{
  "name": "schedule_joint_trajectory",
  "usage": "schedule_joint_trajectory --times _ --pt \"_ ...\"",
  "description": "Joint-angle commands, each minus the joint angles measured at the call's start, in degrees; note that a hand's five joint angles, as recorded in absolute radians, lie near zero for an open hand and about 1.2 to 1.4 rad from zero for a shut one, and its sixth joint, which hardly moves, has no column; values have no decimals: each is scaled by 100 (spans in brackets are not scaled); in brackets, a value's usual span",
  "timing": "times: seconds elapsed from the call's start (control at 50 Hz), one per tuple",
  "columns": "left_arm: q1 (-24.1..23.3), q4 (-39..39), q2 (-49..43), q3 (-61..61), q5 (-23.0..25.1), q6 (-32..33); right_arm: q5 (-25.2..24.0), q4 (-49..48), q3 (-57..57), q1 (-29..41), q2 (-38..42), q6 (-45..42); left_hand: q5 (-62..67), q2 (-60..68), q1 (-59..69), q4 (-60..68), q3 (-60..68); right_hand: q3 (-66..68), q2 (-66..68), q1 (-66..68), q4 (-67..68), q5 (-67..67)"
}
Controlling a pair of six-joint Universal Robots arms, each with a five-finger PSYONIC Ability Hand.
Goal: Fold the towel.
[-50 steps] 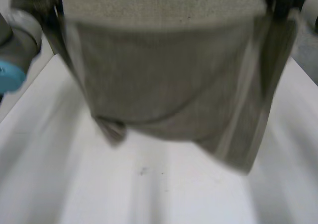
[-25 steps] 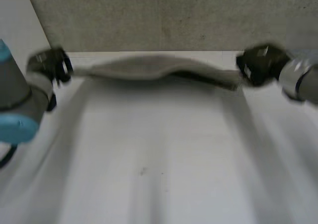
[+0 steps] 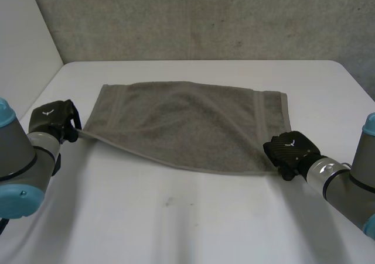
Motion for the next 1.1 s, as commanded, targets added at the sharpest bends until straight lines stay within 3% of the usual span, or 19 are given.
schedule_joint_trajectory --times 0.02,0.24,0.48,0.86,1.1 --pt "103 -9 23 -29 8 -17 18 14 -33 -4 114 -26 1086 1020 1131 1021 1025 -1356 -1318 -1355 -1365 -1393" --pt "112 -9 14 -46 8 -8 290 84 -129 -39 326 -236 1086 1020 1131 1021 1025 -2401 -2363 -2400 -2410 -2438" --pt "112 0 -3 -64 8 1 537 198 -121 -100 273 -439 1086 1020 1131 1021 1025 -2604 -2566 -2603 -2612 -2640" --pt "112 -9 -3 -81 8 1 563 128 -244 -408 326 -492 1086 1020 1131 1021 1025 -1359 -1321 -1358 -1367 -1396" --pt "112 -9 -3 -90 8 1 563 -153 -235 -408 334 -448 1086 1020 1131 1021 1025 252 290 254 244 216"
